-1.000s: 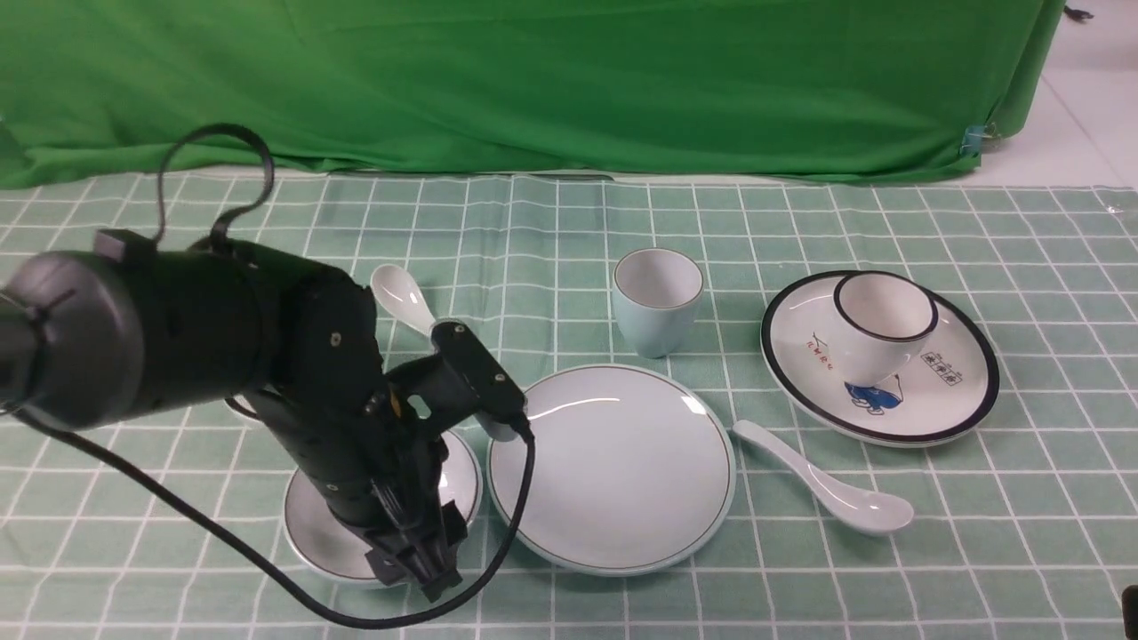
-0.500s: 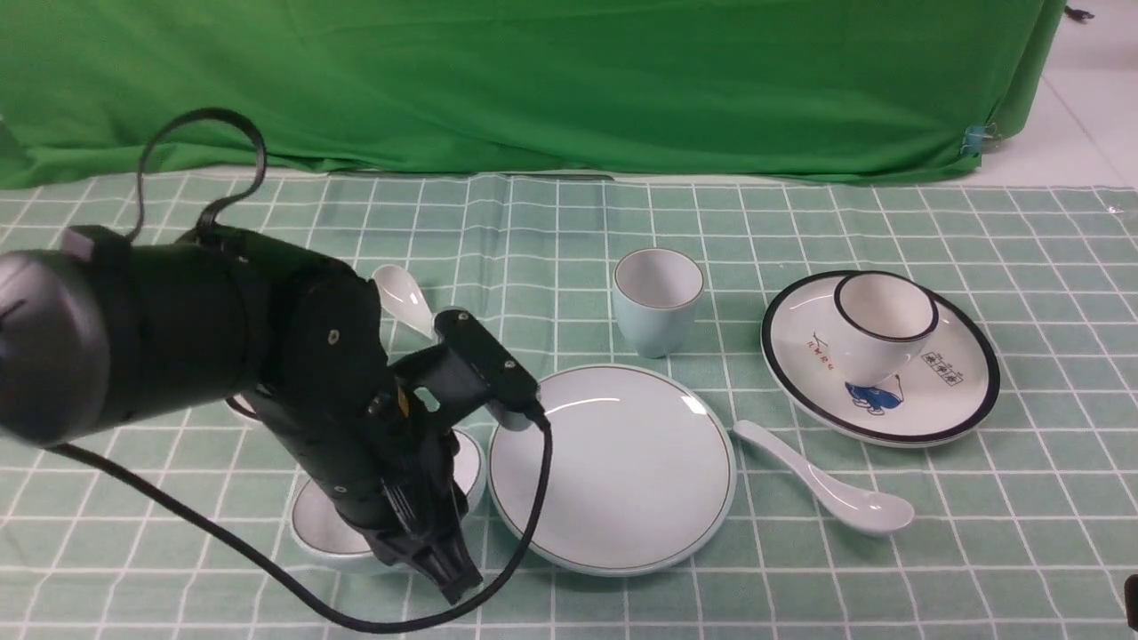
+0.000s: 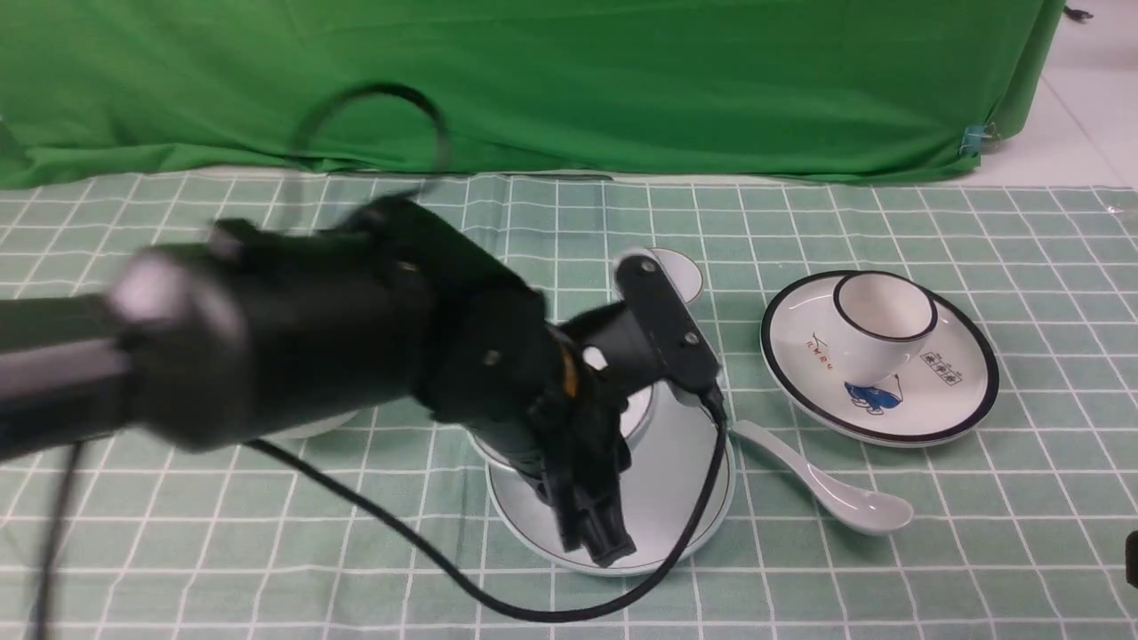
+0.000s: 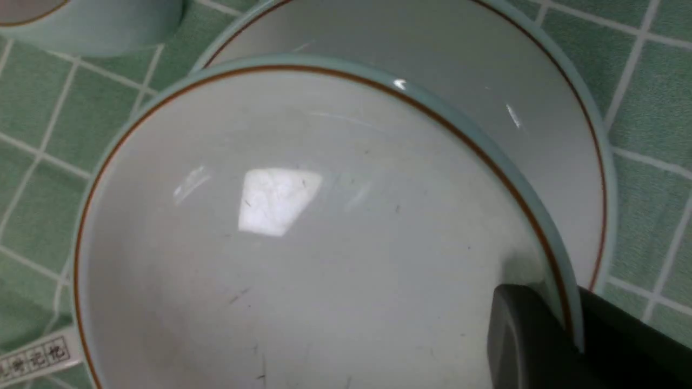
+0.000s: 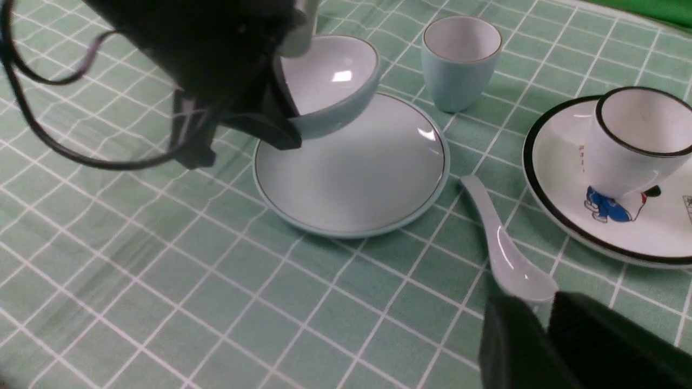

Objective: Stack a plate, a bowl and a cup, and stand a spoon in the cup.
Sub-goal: Use the left arm to put the blue rice bowl into the blue large plate in the middle

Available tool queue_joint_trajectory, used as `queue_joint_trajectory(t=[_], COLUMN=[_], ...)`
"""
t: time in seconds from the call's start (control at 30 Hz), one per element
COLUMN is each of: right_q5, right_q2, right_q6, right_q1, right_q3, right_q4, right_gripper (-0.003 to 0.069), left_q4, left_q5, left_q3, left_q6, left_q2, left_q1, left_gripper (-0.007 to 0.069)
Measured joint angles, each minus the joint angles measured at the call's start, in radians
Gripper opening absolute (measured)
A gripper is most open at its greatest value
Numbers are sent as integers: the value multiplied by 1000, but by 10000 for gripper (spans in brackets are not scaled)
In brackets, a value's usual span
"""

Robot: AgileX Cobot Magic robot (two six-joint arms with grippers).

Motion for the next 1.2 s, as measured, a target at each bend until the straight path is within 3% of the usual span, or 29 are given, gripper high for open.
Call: queue_joint_trajectory(t=[0.2, 0.37, 0.83, 0.93, 1.1, 1.2], right_q5=[31, 34, 36, 36, 33, 33], right_q2=[0, 0, 0, 0, 0, 0], right_q6=[0, 0, 0, 0, 0, 1], right_q1=[0, 0, 0, 0, 0, 0], right_q3=[0, 0, 0, 0, 0, 0], right_q4=[-1, -2, -2, -2, -2, -2], right_gripper=[143, 143, 143, 148, 154, 160], left_q4=[-29, -155, -153, -153, -174, -196], left_q5=[-26, -26, 4, 23, 30, 31], left_q3=[-50, -64, -66, -66, -66, -66], left_q6=[66, 178, 214, 216, 216, 206], left_q2=[70, 96, 139, 141, 139, 120], left_q1=[0, -1, -3, -3, -3, -3], left_gripper=[24, 24, 46, 96, 290, 367])
